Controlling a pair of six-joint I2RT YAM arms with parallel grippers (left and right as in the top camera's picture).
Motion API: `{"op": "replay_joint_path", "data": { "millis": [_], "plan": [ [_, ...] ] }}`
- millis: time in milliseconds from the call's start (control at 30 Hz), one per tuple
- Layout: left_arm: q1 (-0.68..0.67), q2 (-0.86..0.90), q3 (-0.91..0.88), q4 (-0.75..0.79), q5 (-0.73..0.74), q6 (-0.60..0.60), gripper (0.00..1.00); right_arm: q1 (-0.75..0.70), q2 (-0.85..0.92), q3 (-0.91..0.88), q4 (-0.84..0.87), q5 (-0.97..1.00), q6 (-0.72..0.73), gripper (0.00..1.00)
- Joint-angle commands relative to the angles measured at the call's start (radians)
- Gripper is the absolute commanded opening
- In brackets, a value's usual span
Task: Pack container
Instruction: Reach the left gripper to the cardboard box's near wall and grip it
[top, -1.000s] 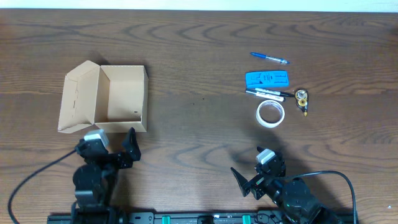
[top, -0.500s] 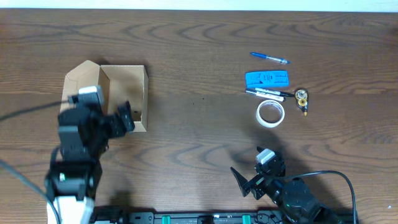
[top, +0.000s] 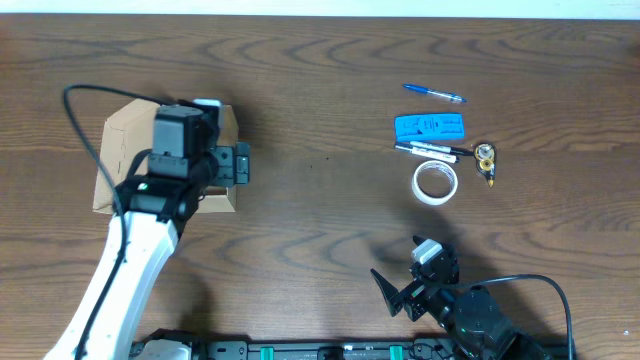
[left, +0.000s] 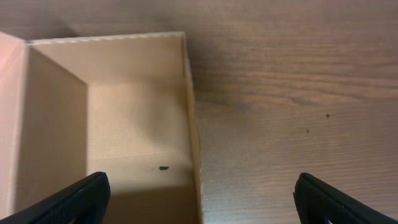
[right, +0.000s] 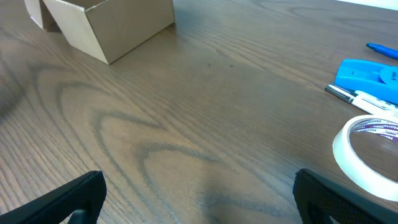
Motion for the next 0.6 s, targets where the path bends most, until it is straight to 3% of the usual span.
{"op": "replay_joint_path", "data": {
  "millis": [0, 567],
  "plan": [
    [-0.003, 0.037, 0.017, 0.006, 0.000, -0.008, 0.95, 0.006, -0.008, -0.003, 0.000, 0.000, 0.010, 0.99],
    [-0.001, 0.272, 0.017, 0.035, 0.067, 0.000, 0.95, 0.006, -0.008, -0.003, -0.001, 0.000, 0.010, 0.99]
  ]
}}
